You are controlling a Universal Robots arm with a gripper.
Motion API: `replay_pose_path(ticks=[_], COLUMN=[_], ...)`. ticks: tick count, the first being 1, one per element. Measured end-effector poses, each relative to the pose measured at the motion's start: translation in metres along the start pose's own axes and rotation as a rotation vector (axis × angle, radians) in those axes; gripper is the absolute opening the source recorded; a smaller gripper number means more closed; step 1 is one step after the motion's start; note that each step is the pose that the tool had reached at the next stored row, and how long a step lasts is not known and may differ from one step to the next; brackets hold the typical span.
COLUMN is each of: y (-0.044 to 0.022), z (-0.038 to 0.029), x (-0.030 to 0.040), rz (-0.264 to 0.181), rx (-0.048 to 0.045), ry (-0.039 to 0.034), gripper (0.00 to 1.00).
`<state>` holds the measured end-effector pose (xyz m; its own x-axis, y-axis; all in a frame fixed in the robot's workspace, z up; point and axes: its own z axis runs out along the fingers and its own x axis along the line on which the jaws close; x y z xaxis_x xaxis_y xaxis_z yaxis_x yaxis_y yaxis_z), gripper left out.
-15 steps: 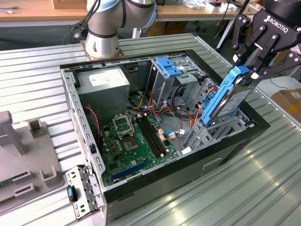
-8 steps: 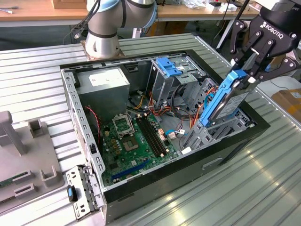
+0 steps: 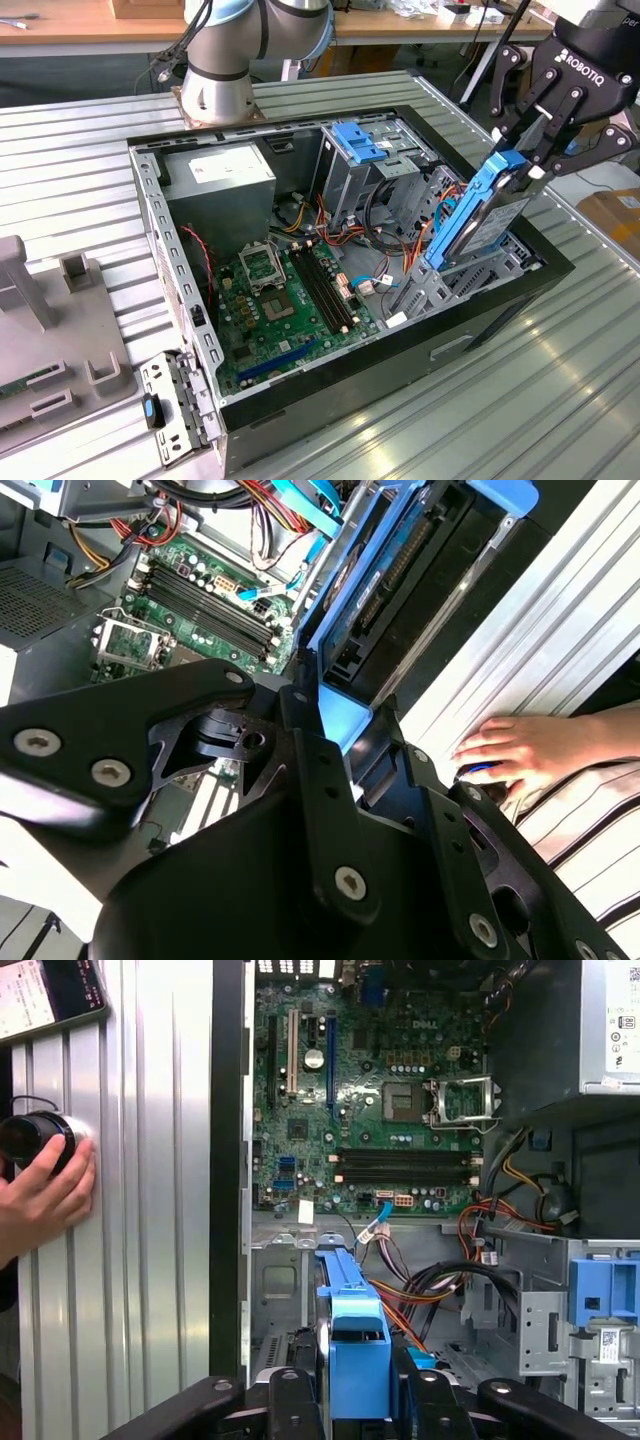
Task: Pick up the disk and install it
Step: 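Pick up the disk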
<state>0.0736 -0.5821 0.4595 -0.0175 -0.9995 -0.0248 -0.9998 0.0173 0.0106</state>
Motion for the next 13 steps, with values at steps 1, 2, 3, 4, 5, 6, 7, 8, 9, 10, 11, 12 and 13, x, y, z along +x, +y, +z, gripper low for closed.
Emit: replay_pose_path(ticks=[1, 2, 3, 4, 5, 6, 7, 8, 9, 10, 11, 12, 13], y=[0.0, -0.0001, -0.0001, -0.0001, -0.0001, -0.0001, -0.0002, -0.0002, -0.0002, -0.0002, -0.0002, -0.0002, -0.0002], z=[0.001, 0.0017, 0.0029, 0.004, 0.005, 0.0061, 0.0068, 0.0069, 0.007, 0.0078, 0.0093, 0.0114, 0.014], x=[0.0005, 0.0008, 0.0013, 0.0017, 0.0021, 0.0024, 0.0024, 0.0025, 0.0025, 0.0025, 0.0027, 0.003, 0.0035], rz=[0.0, 0.0, 0.0, 0.0, 0.0, 0.0, 0.0, 0.0, 0.0, 0.0, 0.0, 0.0, 0.0], rx=[0.0, 0.0, 0.0, 0.0, 0.0, 0.0, 0.0, 0.0, 0.0, 0.0, 0.0001, 0.0, 0.0], ry=[0.0, 0.0001, 0.0, 0.0, 0.0, 0.0001, 0.0002, 0.0002, 0.0003, -0.0001, -0.0002, -0.0002, -0.0002], gripper=[0.37, 0.37, 0.37, 0.37, 0.37, 0.37, 0.37, 0.37, 0.37, 0.37, 0.37, 0.37, 0.37])
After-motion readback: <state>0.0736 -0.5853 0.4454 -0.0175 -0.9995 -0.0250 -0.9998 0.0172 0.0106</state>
